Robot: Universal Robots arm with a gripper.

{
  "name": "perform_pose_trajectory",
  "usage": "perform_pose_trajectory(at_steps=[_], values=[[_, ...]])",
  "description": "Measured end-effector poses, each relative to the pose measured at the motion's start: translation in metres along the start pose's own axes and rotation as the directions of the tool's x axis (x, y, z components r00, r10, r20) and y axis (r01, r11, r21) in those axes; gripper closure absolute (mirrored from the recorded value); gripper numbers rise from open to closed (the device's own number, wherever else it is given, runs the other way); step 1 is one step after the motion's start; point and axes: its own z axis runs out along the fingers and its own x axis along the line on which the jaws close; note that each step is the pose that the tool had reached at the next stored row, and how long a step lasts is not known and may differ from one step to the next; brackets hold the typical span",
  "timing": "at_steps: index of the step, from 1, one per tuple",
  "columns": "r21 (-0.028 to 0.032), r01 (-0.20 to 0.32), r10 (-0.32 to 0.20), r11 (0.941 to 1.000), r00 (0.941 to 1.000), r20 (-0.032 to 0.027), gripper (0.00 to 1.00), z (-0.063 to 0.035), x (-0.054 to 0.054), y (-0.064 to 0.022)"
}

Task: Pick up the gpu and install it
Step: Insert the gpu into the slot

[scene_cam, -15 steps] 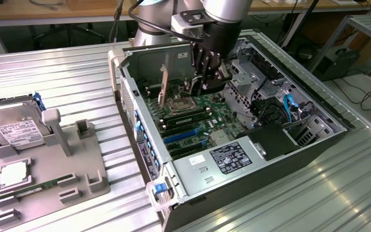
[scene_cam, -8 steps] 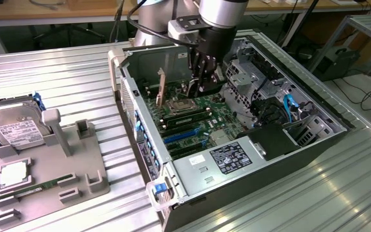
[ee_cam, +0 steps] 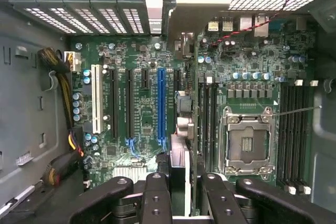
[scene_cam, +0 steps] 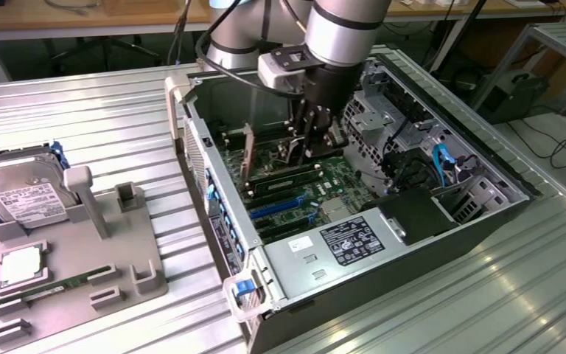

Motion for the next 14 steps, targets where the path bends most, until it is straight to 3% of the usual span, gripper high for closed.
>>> perform_pose_trajectory(at_steps=[3,7,14], values=[[-0.0001,0.000,0.000,1.0000,1.0000,-0.0001,0.73,0.0053,0.001,0.0051],[-0.0001,0.000,0.000,1.0000,1.0000,-0.0002,0.73,0.0086,0.015,0.0052],[-0.0001,0.002,-0.002,1.0000,1.0000,0.0000,0.73,0.0206,0.016,0.0092]])
